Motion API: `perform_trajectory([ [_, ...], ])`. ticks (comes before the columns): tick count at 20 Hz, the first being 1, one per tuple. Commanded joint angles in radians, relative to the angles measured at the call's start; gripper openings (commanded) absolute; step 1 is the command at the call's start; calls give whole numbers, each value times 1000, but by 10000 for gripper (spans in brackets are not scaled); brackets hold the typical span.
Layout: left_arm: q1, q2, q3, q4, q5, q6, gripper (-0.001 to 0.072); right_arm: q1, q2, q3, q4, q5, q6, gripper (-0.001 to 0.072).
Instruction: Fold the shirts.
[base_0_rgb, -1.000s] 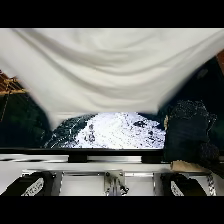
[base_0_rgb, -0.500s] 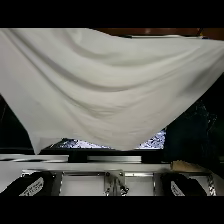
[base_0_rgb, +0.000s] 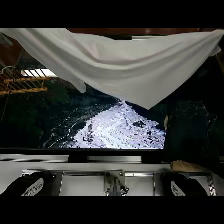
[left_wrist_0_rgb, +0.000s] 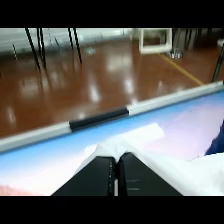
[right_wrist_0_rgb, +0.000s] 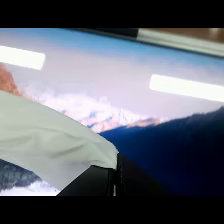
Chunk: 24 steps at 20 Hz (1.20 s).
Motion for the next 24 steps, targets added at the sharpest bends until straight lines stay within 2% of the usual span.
perform_trajectory([
  [1,-11,158,3,19,13,18,32,1,67,47,0,-96,16,72],
  [2,-11,199,3,24,-8,12,32,1,98,47,-4,-95,21,71],
  [4,-11,255,3,71,-90,-84,32,0,136,47,-12,-49,44,72],
  [8,-11,263,-26,285,-348,-175,32,0,97,11,-50,277,91,71],
  [9,-11,261,-69,323,-354,-177,32,0,72,-29,-63,335,91,72],
  [11,-11,254,-199,352,-349,-177,31,0,23,-146,-82,340,91,72],
  [12,-11,240,-283,352,-343,-177,32,0,-10,-229,-89,307,89,72],
  [14,-11,196,-465,353,-270,-177,32,0,-92,-389,-131,150,91,72],
  [16,-12,119,-617,352,-111,-187,32,0,-213,-470,-176,-62,124,72],
  [17,-12,61,-657,351,-33,-226,32,0,-287,-468,-179,-159,150,72],
  [18,-11,-4,-665,351,15,-256,32,0,-348,-461,-179,-254,186,72],
  [21,-12,-210,-650,282,115,-263,32,1,-488,-460,-127,-537,315,72],
  [24,-12,-361,-650,134,182,-263,33,2,-577,-460,-23,-612,412,72],
])
